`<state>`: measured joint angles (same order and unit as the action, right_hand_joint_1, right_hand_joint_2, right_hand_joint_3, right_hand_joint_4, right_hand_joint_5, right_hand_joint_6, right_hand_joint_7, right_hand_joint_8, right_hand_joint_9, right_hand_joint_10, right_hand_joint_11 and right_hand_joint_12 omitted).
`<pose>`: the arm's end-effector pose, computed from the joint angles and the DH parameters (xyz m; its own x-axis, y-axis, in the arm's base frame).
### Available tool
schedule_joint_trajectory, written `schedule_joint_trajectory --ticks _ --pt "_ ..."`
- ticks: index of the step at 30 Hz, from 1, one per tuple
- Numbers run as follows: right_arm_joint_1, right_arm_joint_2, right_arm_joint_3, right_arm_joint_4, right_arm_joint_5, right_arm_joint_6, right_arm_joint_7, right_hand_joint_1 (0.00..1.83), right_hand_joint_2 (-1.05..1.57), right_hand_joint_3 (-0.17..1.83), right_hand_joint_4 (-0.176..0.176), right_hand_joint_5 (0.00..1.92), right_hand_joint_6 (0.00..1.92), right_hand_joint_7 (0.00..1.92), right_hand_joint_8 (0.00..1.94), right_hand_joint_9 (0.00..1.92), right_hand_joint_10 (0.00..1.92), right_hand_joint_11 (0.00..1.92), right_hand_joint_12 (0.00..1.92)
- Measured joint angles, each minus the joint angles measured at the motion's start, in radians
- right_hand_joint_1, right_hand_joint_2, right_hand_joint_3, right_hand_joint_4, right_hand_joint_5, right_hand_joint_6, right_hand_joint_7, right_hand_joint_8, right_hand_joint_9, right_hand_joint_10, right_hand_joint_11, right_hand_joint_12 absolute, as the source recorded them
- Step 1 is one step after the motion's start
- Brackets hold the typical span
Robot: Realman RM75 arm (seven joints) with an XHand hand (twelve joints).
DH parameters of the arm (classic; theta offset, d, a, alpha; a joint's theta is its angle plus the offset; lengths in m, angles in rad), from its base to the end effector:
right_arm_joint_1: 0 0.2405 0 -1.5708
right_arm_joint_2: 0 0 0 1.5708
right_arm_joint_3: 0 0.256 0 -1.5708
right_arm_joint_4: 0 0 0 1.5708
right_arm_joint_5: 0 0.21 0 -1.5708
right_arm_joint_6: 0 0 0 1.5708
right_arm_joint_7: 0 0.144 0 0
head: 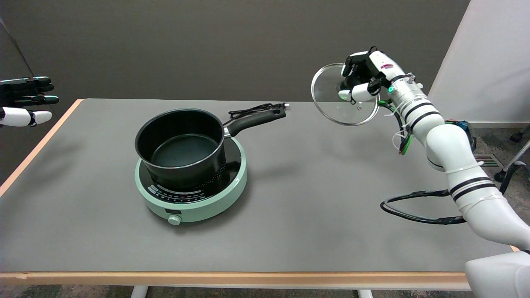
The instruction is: Place the pot lid onto the table.
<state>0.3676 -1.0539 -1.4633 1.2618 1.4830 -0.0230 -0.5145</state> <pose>-0.1595 -0.4210 0.4489 0.8567 0.2208 0.4662 -0.4993 0.1283 0.8568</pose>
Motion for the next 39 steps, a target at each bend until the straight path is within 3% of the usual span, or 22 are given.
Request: schedule_joint_trajectory --ticks 16,26,39 --pt "0.013 -0.002 0.038 -0.026 0.231 -0.033 0.001 1.38 0.77 0.66 0.176 0.76 1.23 1.01 1.14 0.93 1.36 0.81 1.41" --pt "0.013 -0.001 0.095 -0.076 0.529 -0.129 0.001 1.38 0.77 0.65 0.176 0.76 1.2 1.01 1.15 0.93 1.37 0.81 1.45" --pt "0.026 -0.005 0.146 -0.26 0.972 -0.376 -0.003 1.38 0.77 0.65 0.176 0.75 1.17 1.01 1.16 0.92 1.36 0.8 1.51"
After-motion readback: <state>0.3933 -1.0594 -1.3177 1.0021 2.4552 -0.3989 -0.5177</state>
